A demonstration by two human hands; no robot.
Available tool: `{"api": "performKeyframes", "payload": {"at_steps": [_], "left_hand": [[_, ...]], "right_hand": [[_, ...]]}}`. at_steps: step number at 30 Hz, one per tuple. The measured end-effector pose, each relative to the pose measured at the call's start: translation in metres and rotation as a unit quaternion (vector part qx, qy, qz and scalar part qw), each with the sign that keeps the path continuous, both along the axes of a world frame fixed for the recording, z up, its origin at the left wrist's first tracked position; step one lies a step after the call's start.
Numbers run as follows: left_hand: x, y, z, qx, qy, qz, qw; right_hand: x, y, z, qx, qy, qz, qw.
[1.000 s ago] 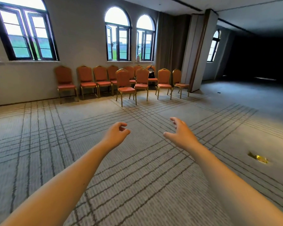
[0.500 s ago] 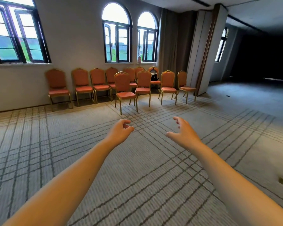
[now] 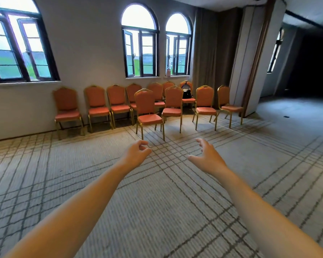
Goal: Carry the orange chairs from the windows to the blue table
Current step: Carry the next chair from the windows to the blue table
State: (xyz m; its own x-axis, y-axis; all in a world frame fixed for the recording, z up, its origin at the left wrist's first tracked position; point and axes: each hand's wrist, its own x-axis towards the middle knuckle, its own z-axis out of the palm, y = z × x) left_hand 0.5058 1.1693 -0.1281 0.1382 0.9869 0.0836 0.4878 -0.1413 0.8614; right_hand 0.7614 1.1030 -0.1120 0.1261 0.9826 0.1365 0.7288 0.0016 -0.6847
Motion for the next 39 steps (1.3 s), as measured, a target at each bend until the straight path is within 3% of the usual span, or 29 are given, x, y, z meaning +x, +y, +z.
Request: {"api": "performKeyframes", "payload": {"at_steps": [12,21,29,39], "left_hand": [[0.109,0.27,-0.024,0.003,0.038,0.043,0.998],[0.191,0.549,-0.027,0.027,0.008,0.057,0.998],[0.261,0.741,-0.043,-0.002,0.024,0.042,0.999],[0.35,1.017,-0.037,-0.004,0.009,0.111,0.994]], "right_hand": [[0.105,0.289,-0.02,-0.034,-0.032,0.021,0.999],[0.174,0.559,-0.004,-0.015,-0.065,0.03,0.997],[0.252,0.751,-0.02,-0.033,-0.052,0.025,0.998],[0.347,1.058,-0.012,-0.049,-0.044,0.084,0.994]]}}
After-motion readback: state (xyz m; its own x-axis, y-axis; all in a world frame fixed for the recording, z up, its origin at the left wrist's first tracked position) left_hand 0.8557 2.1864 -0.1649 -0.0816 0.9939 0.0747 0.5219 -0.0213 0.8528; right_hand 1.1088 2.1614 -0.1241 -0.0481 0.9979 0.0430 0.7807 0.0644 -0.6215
